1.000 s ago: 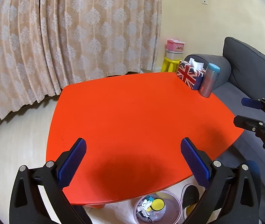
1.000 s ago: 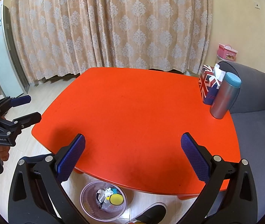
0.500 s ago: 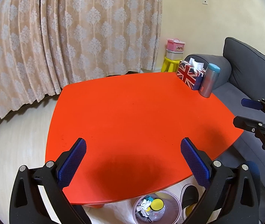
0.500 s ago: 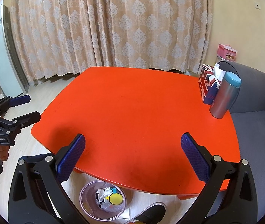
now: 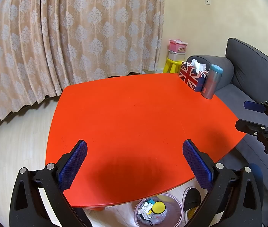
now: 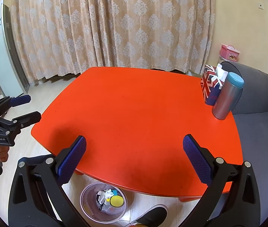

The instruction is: Collect trash

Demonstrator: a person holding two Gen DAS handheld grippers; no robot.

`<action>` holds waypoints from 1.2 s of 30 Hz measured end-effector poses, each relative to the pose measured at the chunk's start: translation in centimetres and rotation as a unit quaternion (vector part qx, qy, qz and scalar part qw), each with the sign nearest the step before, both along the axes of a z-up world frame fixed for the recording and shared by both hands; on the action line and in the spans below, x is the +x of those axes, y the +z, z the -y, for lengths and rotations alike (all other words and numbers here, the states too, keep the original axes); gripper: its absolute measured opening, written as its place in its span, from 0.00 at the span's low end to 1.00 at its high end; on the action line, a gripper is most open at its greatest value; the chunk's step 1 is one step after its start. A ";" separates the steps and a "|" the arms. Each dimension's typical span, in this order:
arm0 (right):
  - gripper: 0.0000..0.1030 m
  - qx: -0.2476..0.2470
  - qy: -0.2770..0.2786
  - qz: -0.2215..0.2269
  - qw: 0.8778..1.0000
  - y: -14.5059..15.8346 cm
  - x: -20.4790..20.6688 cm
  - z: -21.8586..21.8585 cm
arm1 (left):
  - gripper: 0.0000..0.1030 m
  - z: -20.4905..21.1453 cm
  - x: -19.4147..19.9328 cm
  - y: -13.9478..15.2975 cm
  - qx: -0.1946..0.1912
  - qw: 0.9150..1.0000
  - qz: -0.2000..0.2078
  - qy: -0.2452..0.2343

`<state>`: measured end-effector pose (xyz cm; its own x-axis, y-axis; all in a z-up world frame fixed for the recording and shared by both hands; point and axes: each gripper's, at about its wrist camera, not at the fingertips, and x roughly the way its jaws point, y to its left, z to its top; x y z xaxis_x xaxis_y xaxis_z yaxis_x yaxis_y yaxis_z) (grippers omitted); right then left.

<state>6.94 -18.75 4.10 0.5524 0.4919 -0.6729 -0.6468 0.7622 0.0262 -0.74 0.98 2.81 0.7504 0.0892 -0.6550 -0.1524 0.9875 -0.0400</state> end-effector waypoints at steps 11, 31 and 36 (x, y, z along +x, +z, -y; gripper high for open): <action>0.97 0.000 0.001 0.001 1.000 0.0 0.0 0.0 | 0.94 0.2 0.0 0.0 0.000 1.000 0.001 -0.001; 0.97 -0.003 0.001 -0.003 1.000 -0.6 0.1 0.6 | 0.94 0.3 0.1 -0.1 -0.001 1.000 0.000 -0.002; 0.97 -0.003 0.001 -0.003 1.000 -0.6 0.1 0.7 | 0.94 0.5 0.2 -0.2 -0.001 1.000 -0.001 -0.004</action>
